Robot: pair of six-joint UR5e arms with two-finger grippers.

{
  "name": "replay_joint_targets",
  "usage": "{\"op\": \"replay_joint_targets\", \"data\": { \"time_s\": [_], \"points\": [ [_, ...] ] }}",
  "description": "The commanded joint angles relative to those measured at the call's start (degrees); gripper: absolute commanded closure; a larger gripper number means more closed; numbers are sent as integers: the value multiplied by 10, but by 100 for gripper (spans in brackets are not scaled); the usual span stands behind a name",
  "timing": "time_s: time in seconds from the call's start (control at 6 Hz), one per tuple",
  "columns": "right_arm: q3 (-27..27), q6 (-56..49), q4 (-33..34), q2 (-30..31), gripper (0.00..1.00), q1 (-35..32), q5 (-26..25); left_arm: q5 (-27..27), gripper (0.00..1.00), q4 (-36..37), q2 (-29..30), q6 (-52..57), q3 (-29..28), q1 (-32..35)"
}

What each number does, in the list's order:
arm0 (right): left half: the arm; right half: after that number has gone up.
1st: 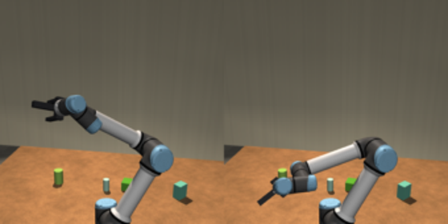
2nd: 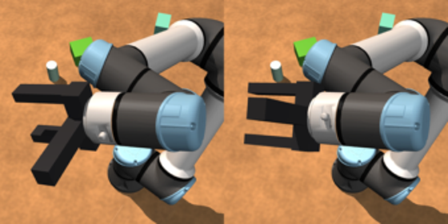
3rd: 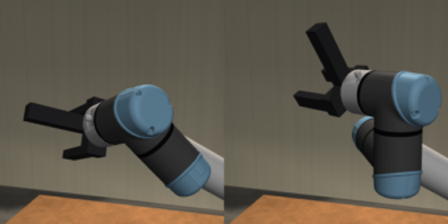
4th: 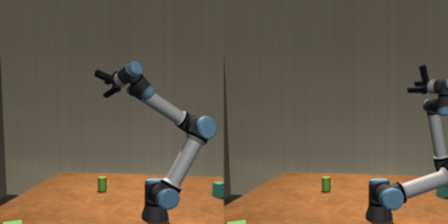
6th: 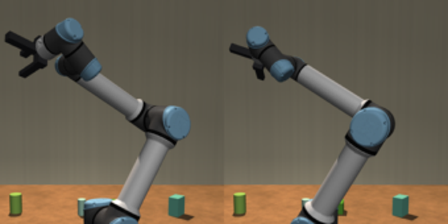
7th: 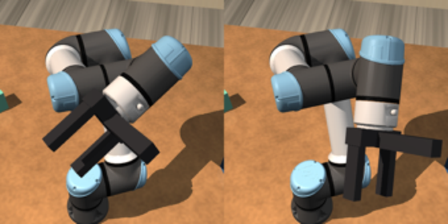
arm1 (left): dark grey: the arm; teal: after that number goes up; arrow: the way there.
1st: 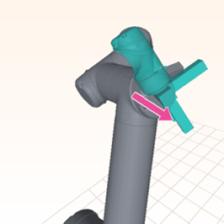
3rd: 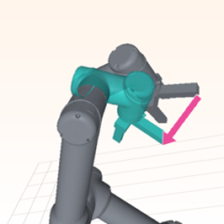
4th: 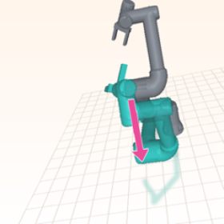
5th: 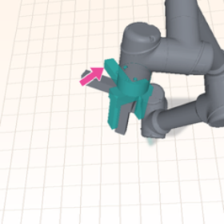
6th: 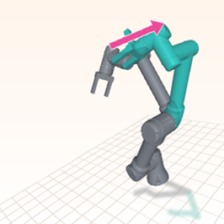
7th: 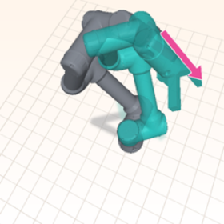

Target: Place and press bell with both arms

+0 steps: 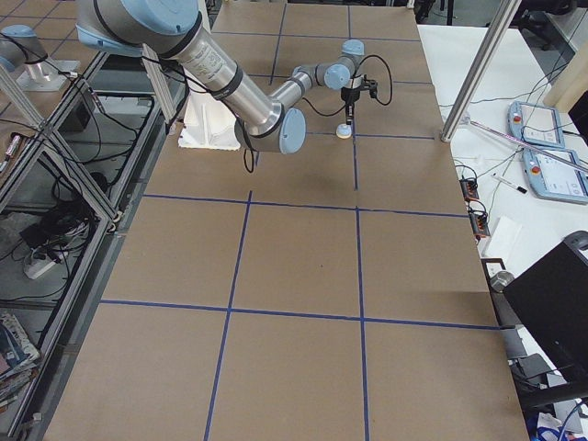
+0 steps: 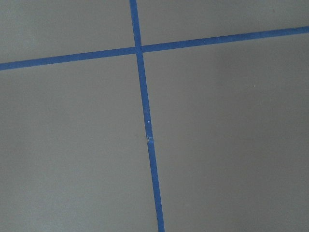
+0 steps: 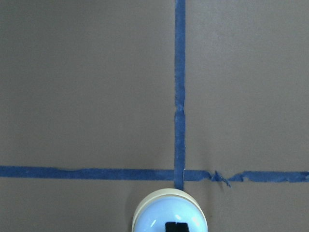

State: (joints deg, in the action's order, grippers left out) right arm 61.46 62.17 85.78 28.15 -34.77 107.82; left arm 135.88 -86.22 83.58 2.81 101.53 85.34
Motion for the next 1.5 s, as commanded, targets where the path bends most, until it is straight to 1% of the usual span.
{"op": "replay_joint_targets", "data": {
  "time_s": [0.0, 0.33, 0.5, 0.67, 0.83, 1.0, 1.17, 1.33],
  "points": [
    [0, 1, 1, 2, 100, 7, 0, 0, 0, 0, 0, 0, -2, 0],
    [0, 1, 1, 2, 100, 8, 1, 0, 0, 0, 1, 0, -2, 0],
    [3, 1, 2, -1, 100, 7, 12, 0, 0, 0, 0, 0, -2, 0],
    [9, 2, 6, -12, 100, -14, 54, 1, 0, 0, 0, 0, -2, 0],
    [22, 1, 6, -16, 97, -40, 85, 0, 0, 0, 0, 0, -3, 0],
    [23, 1, 7, -13, 72, -73, 114, 0, 0, -1, 0, 1, -7, 0],
    [24, -7, 7, 7, 16, -110, 148, -1, 0, -2, 1, 1, -11, 0],
    [45, -40, 7, 41, 0, -139, 153, -3, 0, -1, 0, 1, -17, 0]
  ]
}}
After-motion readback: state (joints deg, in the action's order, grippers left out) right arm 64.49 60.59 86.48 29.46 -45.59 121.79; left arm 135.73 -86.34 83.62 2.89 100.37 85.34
